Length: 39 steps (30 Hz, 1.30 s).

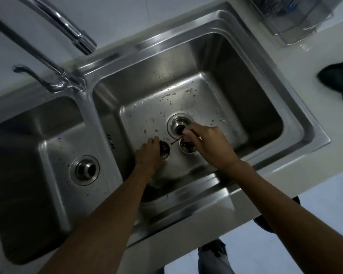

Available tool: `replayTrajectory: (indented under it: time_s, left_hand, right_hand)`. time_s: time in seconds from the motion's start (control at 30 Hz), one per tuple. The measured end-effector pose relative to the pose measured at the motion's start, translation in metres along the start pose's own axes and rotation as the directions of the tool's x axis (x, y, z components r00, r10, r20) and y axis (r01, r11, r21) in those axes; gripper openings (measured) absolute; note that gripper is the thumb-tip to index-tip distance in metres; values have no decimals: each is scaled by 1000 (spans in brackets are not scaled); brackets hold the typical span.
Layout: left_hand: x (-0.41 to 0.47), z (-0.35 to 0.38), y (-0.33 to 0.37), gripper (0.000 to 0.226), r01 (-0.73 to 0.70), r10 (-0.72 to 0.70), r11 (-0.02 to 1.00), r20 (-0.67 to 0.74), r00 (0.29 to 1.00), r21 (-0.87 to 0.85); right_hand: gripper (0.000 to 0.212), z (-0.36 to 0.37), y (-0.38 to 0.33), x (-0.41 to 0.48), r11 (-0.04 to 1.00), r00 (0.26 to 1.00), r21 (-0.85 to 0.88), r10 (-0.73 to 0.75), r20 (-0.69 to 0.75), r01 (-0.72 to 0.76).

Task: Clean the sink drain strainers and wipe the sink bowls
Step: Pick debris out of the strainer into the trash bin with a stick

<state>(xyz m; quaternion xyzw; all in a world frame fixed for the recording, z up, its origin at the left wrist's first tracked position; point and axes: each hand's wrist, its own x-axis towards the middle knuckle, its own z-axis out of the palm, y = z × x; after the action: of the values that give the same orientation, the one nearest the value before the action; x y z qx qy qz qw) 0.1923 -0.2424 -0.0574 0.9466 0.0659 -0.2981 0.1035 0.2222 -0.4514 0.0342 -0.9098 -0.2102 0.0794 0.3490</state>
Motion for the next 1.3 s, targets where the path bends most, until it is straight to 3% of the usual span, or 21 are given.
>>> replayTrajectory:
  time_s: [0.23,0.37,0.57,0.73,0.93,1.1,1.3]
  left_hand:
    - [-14,-22,18,84,29,-72,974,-187,980,-223]
    - [-29,-48,44,90,-101,1,946,-310,951,-307]
    - [-57,-75,116,92,-373,224,885,-449,865,-279]
    - [-95,-69,212,100,-587,442,799,-534,720,-130]
    - [-136,-31,309,89,-737,575,666,-553,603,-112]
    - [-160,44,391,81,-799,669,588,-478,569,-128]
    - [-142,163,451,77,-777,726,621,-298,620,-103]
  right_hand:
    - [15,-33,9,-1,966,993,242,106,-60,-89]
    - [11,-64,5,-11,945,991,315,117,-65,-90]
    - [15,-136,0,-75,959,950,280,124,-288,-40]
    - [11,-181,18,-184,925,804,363,302,-513,-116]
    - [8,-200,39,-283,899,654,377,426,-625,-224]
    - [7,-199,89,-363,839,515,446,544,-662,-312]
    - [8,-149,183,-436,722,381,580,692,-614,-377]
